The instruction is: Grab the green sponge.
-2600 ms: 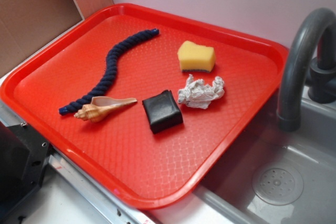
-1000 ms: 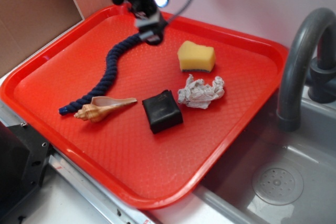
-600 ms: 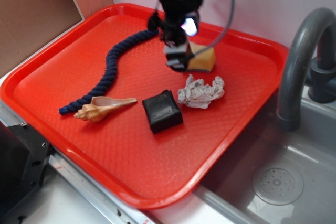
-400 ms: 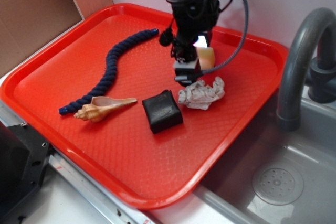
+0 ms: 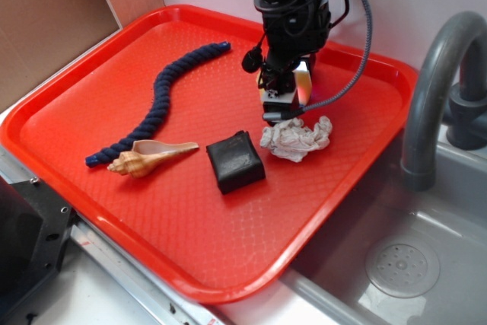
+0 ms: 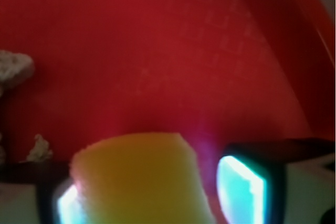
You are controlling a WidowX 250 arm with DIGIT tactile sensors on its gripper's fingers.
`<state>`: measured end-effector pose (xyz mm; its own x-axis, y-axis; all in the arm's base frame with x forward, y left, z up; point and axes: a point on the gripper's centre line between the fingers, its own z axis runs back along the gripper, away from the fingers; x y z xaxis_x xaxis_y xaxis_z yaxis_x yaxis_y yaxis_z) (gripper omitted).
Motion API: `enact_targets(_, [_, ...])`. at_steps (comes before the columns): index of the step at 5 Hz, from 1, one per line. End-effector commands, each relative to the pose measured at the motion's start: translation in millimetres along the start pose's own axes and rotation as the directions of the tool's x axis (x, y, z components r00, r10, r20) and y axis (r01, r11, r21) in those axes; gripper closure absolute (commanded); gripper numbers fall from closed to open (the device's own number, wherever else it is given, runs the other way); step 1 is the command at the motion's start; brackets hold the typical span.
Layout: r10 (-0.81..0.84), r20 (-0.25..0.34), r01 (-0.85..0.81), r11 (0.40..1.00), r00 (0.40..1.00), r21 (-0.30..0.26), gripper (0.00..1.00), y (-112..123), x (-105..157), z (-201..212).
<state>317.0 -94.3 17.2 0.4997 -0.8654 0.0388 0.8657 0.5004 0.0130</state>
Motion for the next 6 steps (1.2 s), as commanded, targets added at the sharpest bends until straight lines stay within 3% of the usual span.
enact_targets(1, [0.279, -0.022, -0.276, 0.957, 0.960, 0.090, 1.00, -4, -13, 58])
enact_targets(2, [0.508, -0.019, -0.497, 0.850, 0.861, 0.175, 1.00, -1, -39, 99])
enact_targets(3, [0.709, 0.000, -0.708, 0.703, 0.705, 0.066, 1.00, -7, -66, 122])
enact_targets(4, [0.865, -0.006, -0.864, 0.501, 0.502, -0.054, 1.00, -27, -89, 139])
enact_targets(5, [0.919, -0.013, -0.918, 0.392, 0.394, -0.058, 1.00, -39, -96, 143])
enact_targets(6, [0.917, -0.068, -0.919, 0.393, 0.393, -0.010, 1.00, -34, -98, 139])
